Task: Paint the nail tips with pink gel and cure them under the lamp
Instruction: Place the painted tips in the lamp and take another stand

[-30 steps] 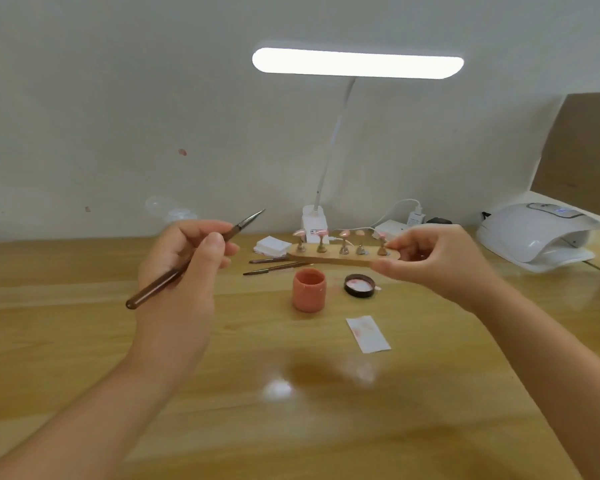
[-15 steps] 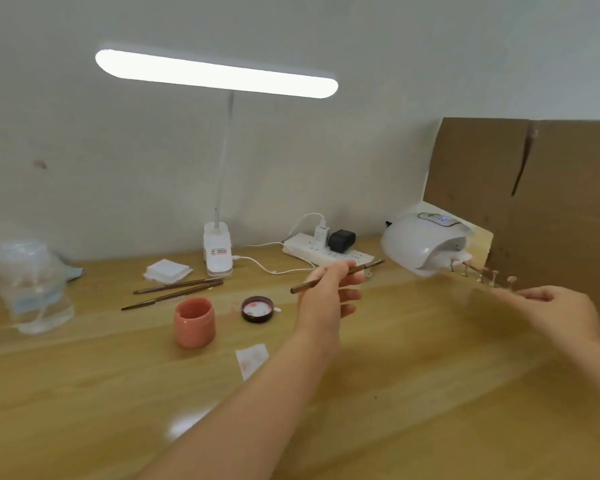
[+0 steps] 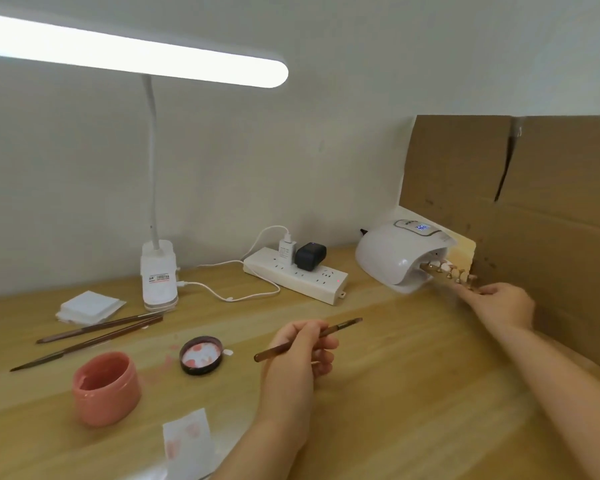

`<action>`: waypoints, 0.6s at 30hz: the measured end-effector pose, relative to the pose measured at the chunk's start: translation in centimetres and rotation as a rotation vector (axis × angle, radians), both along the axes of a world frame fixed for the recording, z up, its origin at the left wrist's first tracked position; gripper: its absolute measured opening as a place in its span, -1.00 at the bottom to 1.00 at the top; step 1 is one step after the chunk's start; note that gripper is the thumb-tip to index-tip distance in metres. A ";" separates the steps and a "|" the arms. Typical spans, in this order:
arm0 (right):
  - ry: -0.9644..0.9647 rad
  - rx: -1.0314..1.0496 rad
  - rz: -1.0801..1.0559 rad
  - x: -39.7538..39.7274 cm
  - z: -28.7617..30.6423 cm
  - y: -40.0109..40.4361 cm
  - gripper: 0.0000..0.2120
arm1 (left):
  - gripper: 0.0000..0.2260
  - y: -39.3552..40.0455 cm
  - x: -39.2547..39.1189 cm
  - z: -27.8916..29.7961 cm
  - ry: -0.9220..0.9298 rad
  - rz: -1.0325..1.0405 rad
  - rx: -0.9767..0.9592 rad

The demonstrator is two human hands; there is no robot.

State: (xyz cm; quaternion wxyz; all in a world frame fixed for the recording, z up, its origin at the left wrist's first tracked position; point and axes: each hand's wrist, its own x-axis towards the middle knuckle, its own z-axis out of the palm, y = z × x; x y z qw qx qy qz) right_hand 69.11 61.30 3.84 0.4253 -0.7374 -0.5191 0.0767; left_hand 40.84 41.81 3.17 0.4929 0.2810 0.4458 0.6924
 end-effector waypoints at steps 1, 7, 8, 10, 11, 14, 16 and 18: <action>-0.008 -0.030 0.010 -0.1 -0.2 0.6 -0.61 | -0.83 0.1 -0.2 0.0 -0.008 0.037 0.003; -0.148 -0.213 0.146 -1.8 0.0 4.4 -0.61 | -0.84 0.5 -0.7 0.0 -0.077 0.169 0.006; -0.147 -0.213 0.214 -2.3 0.0 4.7 -0.60 | -0.84 0.5 -0.8 0.0 -0.075 0.172 0.004; -0.137 -0.231 0.362 -3.3 0.3 5.0 -0.52 | -0.84 0.5 -0.8 0.0 -0.070 0.174 -0.001; -0.136 -0.248 0.405 -3.6 0.4 5.1 -0.54 | -0.84 0.5 -0.8 -0.1 -0.072 0.174 -0.001; -0.087 -0.198 0.311 -3.6 1.3 5.2 -0.75 | -0.84 0.6 -0.9 -0.1 -0.074 0.171 0.002; -0.070 0.014 0.198 -3.3 2.5 5.1 -0.86 | -0.83 0.6 -0.9 -0.2 -0.064 0.167 0.010; -0.088 0.168 0.241 -3.5 4.2 5.4 -0.93 | -0.82 0.6 -0.9 -0.2 -0.058 0.168 0.015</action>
